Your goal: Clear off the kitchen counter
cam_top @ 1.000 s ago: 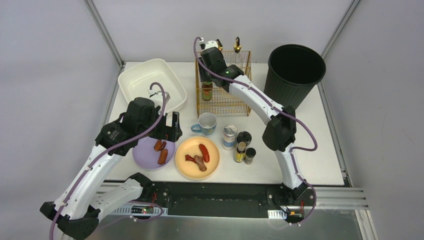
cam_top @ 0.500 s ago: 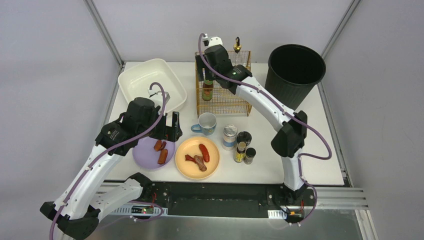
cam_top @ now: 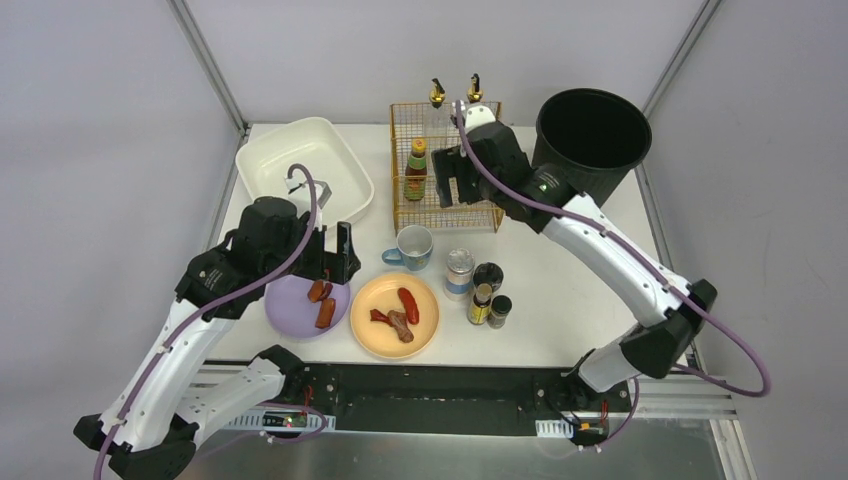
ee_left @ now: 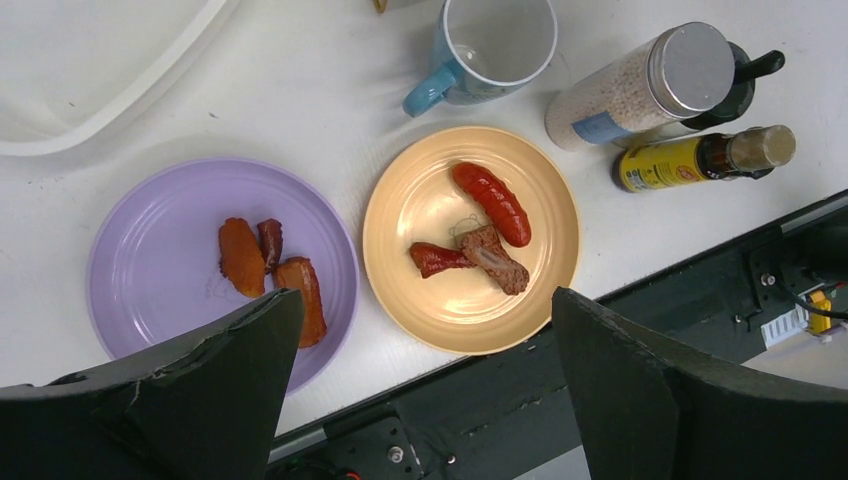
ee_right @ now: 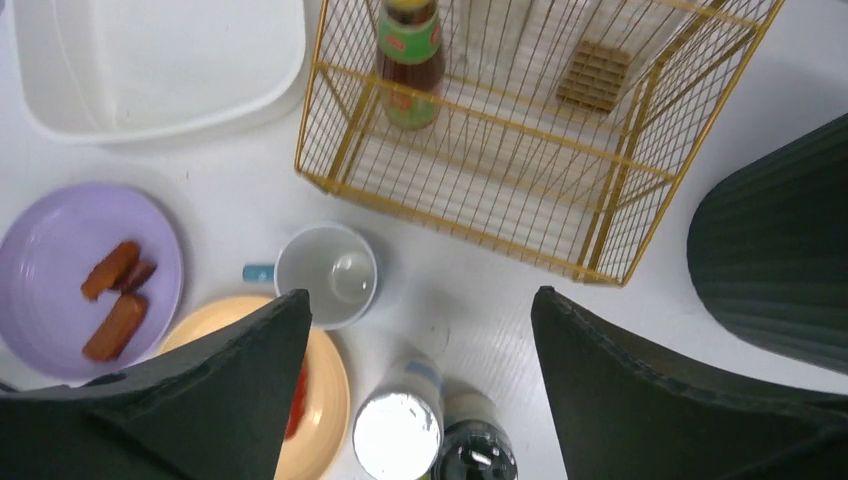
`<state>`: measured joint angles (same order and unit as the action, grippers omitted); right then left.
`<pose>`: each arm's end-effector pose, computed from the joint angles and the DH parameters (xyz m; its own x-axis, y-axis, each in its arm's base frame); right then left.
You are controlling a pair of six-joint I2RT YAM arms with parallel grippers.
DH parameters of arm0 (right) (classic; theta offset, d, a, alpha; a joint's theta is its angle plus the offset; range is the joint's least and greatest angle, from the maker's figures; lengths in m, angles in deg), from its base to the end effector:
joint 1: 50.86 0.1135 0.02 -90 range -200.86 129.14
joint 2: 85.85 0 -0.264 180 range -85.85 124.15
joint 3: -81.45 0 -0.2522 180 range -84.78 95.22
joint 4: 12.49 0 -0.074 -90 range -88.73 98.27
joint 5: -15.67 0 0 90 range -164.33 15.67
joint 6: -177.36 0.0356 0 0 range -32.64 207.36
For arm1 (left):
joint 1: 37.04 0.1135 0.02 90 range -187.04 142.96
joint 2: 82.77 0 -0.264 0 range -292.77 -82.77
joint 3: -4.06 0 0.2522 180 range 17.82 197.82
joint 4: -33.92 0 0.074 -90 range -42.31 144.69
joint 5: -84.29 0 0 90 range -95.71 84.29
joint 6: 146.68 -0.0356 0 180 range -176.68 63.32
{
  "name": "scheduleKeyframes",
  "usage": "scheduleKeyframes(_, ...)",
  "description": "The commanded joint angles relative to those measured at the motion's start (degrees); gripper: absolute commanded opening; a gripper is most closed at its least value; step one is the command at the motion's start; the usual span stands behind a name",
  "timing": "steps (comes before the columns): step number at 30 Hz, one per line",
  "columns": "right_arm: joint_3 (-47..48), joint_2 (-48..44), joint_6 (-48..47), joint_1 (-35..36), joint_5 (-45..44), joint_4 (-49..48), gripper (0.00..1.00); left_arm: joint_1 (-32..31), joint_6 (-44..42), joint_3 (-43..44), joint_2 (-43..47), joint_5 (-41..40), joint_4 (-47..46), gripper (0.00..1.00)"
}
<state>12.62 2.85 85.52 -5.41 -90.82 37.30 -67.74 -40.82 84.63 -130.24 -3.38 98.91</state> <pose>0.2479 0.2374 0.4242 -0.3055 -0.3543 -0.8838 -0.5165 0.8415 -0.1587 0.1247 -0.0757 0.3879 -0.5845 0.0295 -0.8109 0.3951 0.8832 -0.2527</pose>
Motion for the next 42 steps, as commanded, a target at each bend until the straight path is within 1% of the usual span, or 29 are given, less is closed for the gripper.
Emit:
scheduleKeyframes(1, -6.5, -7.4, 1.6, 1.5, 3.9, 4.2, 0.85, -0.1, 1.4, 2.6, 1.3, -0.6, 1.1, 0.99)
scheduleKeyframes(4, -10.8, -9.7, 3.7, 2.2, 4.1, 4.5, 0.86, -0.1, 2.1, 3.3, 1.6, 0.3, 1.1, 1.00)
scheduleKeyframes(11, -15.6, -10.7, 6.8, 3.2, 5.9, 5.1, 0.89, -0.1, 3.2, 3.5, 2.5, 0.5, 1.1, 1.00)
scheduleKeyframes(16, -17.0, -8.2, 8.7, 3.5, 7.5, 5.8, 0.89, -0.1, 3.5, 3.3, 3.1, -0.1, 1.1, 0.99)
scheduleKeyframes(25, -17.6, -2.8, 9.2, 4.9, 7.9, 8.5, 0.90, -0.1, 3.3, 2.6, 3.4, -0.2, 1.2, 0.99)
scheduleKeyframes(35, -21.0, -1.5, 9.8, 5.9, 7.4, 8.7, 0.89, -0.1, 3.0, 2.2, 2.9, -0.1, 1.1, 1.00)
scheduleKeyframes(38, -21.7, -1.0, 10.0, 6.2, 7.4, 8.6, 0.87, -0.1, 2.8, 2.2, 2.6, -0.2, 1.1, 1.00)
scheduleKeyframes(42, -21.8, -0.6, 10.0, 6.5, 7.1, 8.3, 0.81, -0.1, 2.7, 2.6, 2.1, 0.0, 1.1, 0.99)
